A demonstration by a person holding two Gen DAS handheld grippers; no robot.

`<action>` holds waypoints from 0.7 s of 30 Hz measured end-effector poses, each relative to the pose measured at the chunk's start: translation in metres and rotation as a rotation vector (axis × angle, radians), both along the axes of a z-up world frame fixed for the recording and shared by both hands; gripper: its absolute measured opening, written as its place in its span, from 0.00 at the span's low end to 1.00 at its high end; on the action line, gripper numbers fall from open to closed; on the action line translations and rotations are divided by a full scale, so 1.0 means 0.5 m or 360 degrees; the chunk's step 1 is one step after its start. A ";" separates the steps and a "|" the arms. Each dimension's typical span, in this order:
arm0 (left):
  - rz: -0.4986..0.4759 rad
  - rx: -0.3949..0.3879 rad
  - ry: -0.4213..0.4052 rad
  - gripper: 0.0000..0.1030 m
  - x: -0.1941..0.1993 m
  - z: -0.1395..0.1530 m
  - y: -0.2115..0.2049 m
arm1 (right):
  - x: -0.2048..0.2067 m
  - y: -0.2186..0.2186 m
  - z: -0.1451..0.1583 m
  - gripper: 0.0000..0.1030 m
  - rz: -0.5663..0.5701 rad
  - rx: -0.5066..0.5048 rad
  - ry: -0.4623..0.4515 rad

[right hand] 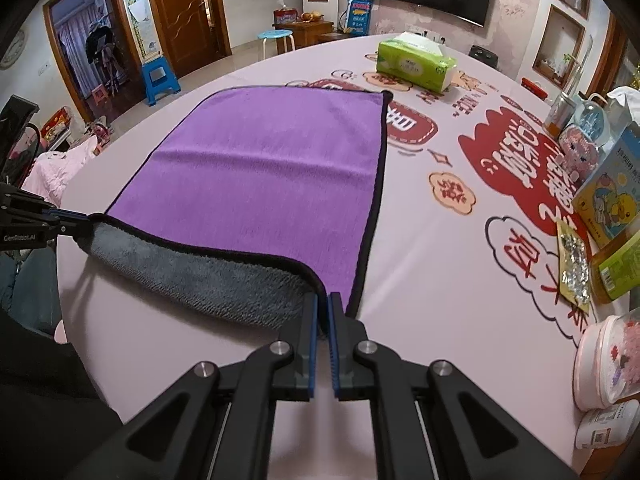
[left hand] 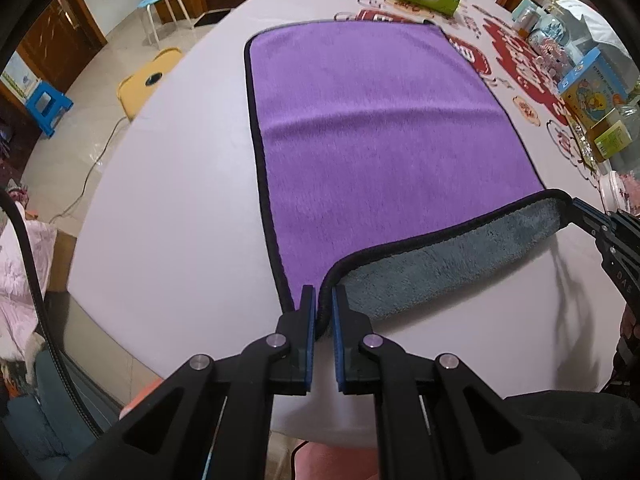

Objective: Fold towel

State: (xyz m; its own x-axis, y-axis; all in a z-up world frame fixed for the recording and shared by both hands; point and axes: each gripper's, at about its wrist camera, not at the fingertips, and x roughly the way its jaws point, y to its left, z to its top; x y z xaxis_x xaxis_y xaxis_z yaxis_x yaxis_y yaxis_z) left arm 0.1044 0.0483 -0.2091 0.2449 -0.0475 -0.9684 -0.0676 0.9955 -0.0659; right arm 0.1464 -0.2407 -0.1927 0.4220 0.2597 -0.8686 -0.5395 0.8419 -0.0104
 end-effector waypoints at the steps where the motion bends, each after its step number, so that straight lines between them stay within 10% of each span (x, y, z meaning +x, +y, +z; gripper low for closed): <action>1: -0.0005 0.0000 -0.0014 0.06 0.005 0.008 0.002 | 0.005 0.002 0.005 0.05 -0.0010 0.0003 -0.0012; 21: -0.0075 0.0058 -0.0373 0.06 0.170 0.164 0.088 | 0.138 0.081 0.125 0.05 -0.0059 0.0058 -0.0331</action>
State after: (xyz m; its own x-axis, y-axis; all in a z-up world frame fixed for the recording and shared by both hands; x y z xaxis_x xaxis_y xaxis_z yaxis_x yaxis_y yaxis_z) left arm 0.1893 0.0925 -0.1271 0.4613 -0.0302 -0.8867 -0.0081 0.9992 -0.0382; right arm 0.2153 -0.2003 -0.1301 0.6009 0.2706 -0.7521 -0.4978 0.8629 -0.0872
